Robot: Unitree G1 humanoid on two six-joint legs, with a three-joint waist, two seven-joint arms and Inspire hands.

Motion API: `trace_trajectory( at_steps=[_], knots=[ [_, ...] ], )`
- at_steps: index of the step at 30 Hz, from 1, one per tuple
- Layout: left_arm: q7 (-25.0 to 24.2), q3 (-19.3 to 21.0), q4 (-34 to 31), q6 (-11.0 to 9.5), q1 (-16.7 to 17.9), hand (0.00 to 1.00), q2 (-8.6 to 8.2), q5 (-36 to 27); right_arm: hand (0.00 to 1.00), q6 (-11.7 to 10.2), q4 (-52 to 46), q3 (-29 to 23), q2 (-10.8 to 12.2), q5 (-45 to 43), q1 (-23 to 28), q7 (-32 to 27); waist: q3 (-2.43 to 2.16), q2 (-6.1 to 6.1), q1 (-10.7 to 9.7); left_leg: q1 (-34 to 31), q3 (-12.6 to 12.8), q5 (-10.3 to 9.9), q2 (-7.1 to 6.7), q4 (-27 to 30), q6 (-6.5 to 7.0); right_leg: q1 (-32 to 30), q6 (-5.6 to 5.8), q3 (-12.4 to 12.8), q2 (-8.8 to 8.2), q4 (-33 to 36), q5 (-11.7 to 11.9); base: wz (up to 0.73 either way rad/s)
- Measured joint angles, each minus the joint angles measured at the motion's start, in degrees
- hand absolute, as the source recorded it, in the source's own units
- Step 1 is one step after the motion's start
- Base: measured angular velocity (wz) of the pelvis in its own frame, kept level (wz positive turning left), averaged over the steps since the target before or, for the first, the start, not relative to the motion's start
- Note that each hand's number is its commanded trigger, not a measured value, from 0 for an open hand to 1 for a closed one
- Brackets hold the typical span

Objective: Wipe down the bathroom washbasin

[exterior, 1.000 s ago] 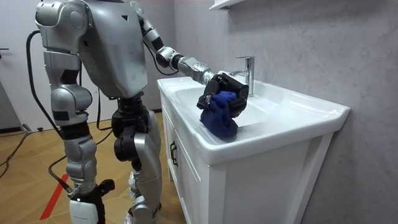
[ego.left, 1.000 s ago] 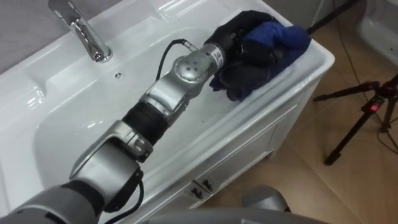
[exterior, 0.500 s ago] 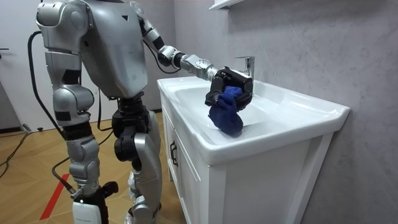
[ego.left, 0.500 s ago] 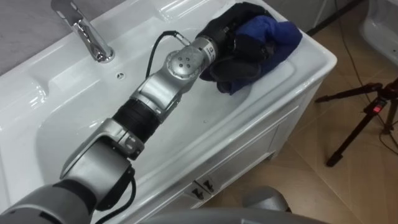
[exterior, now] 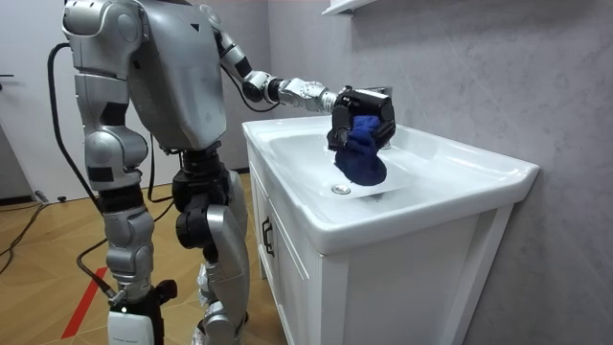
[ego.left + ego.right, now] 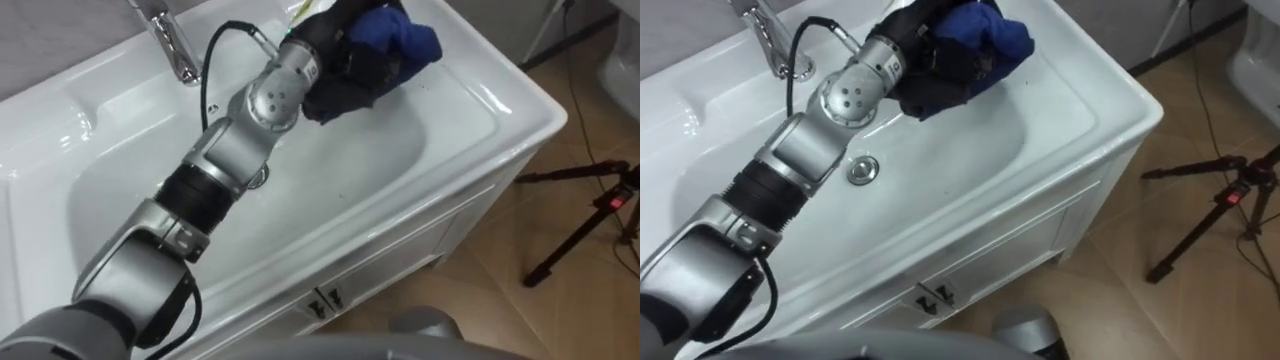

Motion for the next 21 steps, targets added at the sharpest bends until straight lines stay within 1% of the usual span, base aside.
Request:
trace_trajectory(
  at_steps=[2, 6, 8, 9, 12, 14, 15, 17, 21],
  knots=[
    [1.9, 0.3, 0.0, 0.0, 0.4, 1.0, 1.33, 0.3, 0.0, -0.1, -0.3, 0.0, 0.0, 0.0, -0.1, -0.1, -0.14, -0.04, 0.4, 0.3, -0.6, 0.0, 0.01, -0.1, 0.0, 0.5, -0.03, -0.3, -0.01, -0.2, 0.0, 0.06],
    [4.1, 1.8, -0.1, 0.2, 1.5, 1.0, 2.02, 0.7, 0.0, 0.1, -0.1, 0.0, 0.0, 0.0, 0.3, -0.2, -0.12, -0.11, 0.8, 1.4, -1.0, 0.0, 0.05, -0.2, 0.0, 2.3, -0.05, -0.9, -0.04, -1.4, 0.2, 0.09],
    [5.3, 1.8, 0.0, 0.2, 2.2, 1.0, 2.65, 1.0, 0.0, 0.1, 0.0, 0.0, 0.0, 0.0, 0.3, -0.2, -0.25, 0.09, 1.3, 1.6, -1.0, 0.0, 0.07, -0.3, 0.0, 3.1, -0.02, -1.2, -0.06, -2.0, 0.3, 0.08],
    [5.6, 1.8, 0.2, 0.2, 2.4, 1.0, 2.71, 1.4, 0.0, 0.1, 0.1, 0.1, 0.0, 0.0, 0.2, -0.2, -0.27, 0.12, 1.4, 1.8, -1.1, 0.0, 0.07, -0.3, 0.0, 3.2, -0.02, -1.3, -0.06, -2.0, 0.3, 0.04],
    [7.6, 1.8, 0.9, 0.4, 5.0, 1.0, 2.88, 2.8, 0.0, 0.2, 1.3, 1.1, 0.1, -0.6, -1.3, -0.2, -0.29, 0.16, 1.4, 1.9, -1.2, 0.0, 0.08, -0.3, 0.0, 3.4, -0.02, -1.3, -0.06, -1.9, 0.3, 0.02],
    [7.9, 1.8, 1.2, 0.6, 7.9, 1.0, 2.88, 4.2, 0.0, 0.2, 1.5, 1.5, 0.2, -1.6, -1.7, -0.1, -0.18, -0.03, 1.4, 1.6, -2.1, 0.0, 0.09, -0.3, 0.0, 3.3, -0.04, -2.1, -0.09, -2.0, 0.3, 0.14],
    [7.9, 1.8, 1.2, 0.6, 8.5, 1.0, 2.88, 4.9, 0.0, 0.2, 1.5, 1.8, 0.2, -1.7, -1.7, -0.1, -0.15, -0.11, 1.4, 1.4, -2.4, 0.0, 0.09, -0.3, 0.0, 3.1, -0.04, -2.4, -0.12, -2.0, 0.3, 0.25],
    [7.9, 1.8, 0.9, 1.5, 10.4, 1.0, 2.99, 7.3, 0.0, 0.5, 1.6, 2.2, 0.6, -2.0, -1.8, 0.0, -0.07, -0.41, 2.0, 0.4, -2.9, 0.0, 0.12, 0.0, 0.0, 2.4, -0.05, -3.1, -0.17, -2.6, 0.3, 0.18],
    [7.5, 1.8, -0.4, 1.7, 11.7, 1.0, 3.07, 9.7, 0.0, 0.9, 1.7, 2.2, 1.9, -2.0, -2.3, 0.1, -0.17, -0.81, 2.8, -0.6, -4.1, 0.0, 0.19, 0.7, 0.0, 2.2, -0.15, -3.8, -0.19, -2.8, 0.5, 0.12]
  ],
)
